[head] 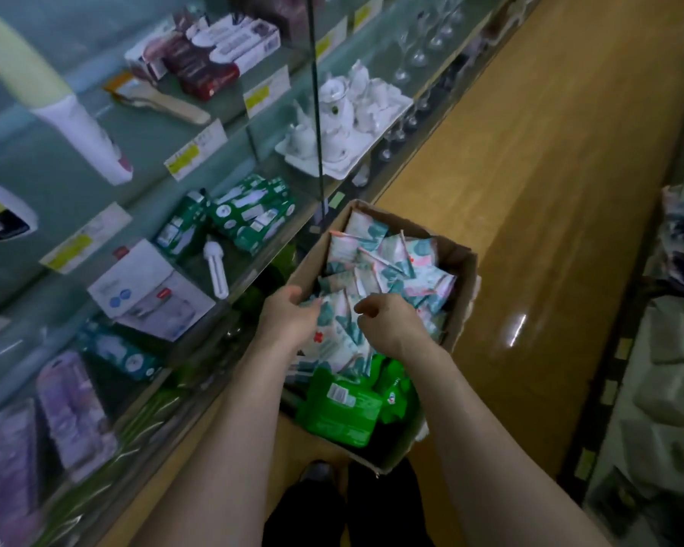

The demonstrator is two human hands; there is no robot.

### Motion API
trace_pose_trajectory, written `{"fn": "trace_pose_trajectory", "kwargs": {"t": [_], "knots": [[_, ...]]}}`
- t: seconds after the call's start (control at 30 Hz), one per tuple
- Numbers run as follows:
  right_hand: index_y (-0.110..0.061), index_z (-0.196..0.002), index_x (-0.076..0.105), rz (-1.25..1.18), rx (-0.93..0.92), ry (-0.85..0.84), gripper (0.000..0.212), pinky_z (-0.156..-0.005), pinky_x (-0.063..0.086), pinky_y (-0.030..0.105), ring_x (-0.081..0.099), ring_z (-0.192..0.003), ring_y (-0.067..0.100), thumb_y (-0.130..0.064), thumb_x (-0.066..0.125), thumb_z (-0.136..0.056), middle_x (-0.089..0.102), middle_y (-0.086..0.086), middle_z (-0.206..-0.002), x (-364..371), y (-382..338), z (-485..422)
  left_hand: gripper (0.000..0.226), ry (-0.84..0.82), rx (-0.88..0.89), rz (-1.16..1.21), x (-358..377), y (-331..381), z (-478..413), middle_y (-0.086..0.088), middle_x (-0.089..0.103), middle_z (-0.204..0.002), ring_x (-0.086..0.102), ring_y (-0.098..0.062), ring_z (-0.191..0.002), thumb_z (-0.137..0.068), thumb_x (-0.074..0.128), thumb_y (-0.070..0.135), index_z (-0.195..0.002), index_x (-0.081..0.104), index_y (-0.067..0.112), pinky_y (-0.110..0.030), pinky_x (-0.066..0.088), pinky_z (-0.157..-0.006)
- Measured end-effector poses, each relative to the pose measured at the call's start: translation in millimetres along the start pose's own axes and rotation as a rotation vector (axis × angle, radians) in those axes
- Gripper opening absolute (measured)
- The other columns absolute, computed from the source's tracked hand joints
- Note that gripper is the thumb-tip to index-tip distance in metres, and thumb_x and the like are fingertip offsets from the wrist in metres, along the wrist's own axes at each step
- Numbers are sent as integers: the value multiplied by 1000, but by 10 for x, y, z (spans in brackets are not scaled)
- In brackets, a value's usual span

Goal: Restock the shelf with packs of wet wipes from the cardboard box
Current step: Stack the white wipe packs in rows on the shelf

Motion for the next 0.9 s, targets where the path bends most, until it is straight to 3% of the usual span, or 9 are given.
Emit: {"fn": "trace_pose_trajectory", "kwargs": {"t": [0.1,0.2,0.37,0.43,0.57,0.73,0.83,0.9], "knots": [[-18,-135,52,53,15,-114,41,-76,45,30,57,-110,29,-11,45,-95,54,10,-134,219,54,-268,56,10,-108,30,24,-163,-218,-11,56,-133,57,-29,-116,-91,62,26,-143,44,14,-45,49,-98],[-18,-143,42,104,22,-187,50,-83,46,33,55,-115,30,-10,47,-94,51,10,-137,456,119,-457,54,9,-174,85,51,-370,-383,-11,57,-130,58,-28,-114,-90,62,23,-140,46,14,-43,50,-97],[-7,-128,47,216,25,-157,38,-75,45,36,55,-107,34,-9,52,-90,56,16,-120,744,160,-629,49,41,-253,154,119,-730,-499,-12,61,-123,63,-28,-100,-88,65,21,-135,51,20,-34,52,-77],[-5,-121,52,261,32,-141,36,-82,45,37,52,-111,35,-15,59,-88,55,16,-119,823,171,-661,49,30,-284,173,142,-827,-511,-16,62,-122,63,-32,-101,-88,65,20,-135,51,18,-33,49,-71],[-9,-119,57,322,-1,-173,34,-94,43,37,49,-117,33,-28,59,-90,54,14,-123,952,228,-663,29,16,-301,197,153,-901,-492,-10,63,-107,60,-27,-93,-85,65,13,-113,61,20,-33,49,-68],[-10,-100,48,-255,63,-187,13,-68,49,34,57,-83,24,-18,55,-93,55,3,-87,726,263,-648,65,-13,-347,365,165,-865,-516,-8,62,-112,63,-18,-84,-83,73,28,-140,44,14,-30,52,-67],[-16,-99,53,-561,111,-342,5,-56,54,25,61,-70,16,-19,57,-96,61,3,-90,623,210,-574,47,-162,-371,602,252,-794,-521,-9,71,-105,70,-25,-88,-86,69,25,-130,58,13,-35,56,-73],[-10,-99,58,-498,71,-362,16,-51,52,22,59,-63,14,-26,55,-97,61,4,-83,599,187,-595,34,-175,-407,735,275,-774,-523,-10,71,-106,69,-27,-92,-89,65,23,-122,62,15,-37,55,-74]]}}
Point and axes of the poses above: each hand's wrist, its own z-axis away from the middle knuckle, its own x-axis out of the palm, y = z × x, the point moved 2 cm from there along -z, towards the middle knuckle
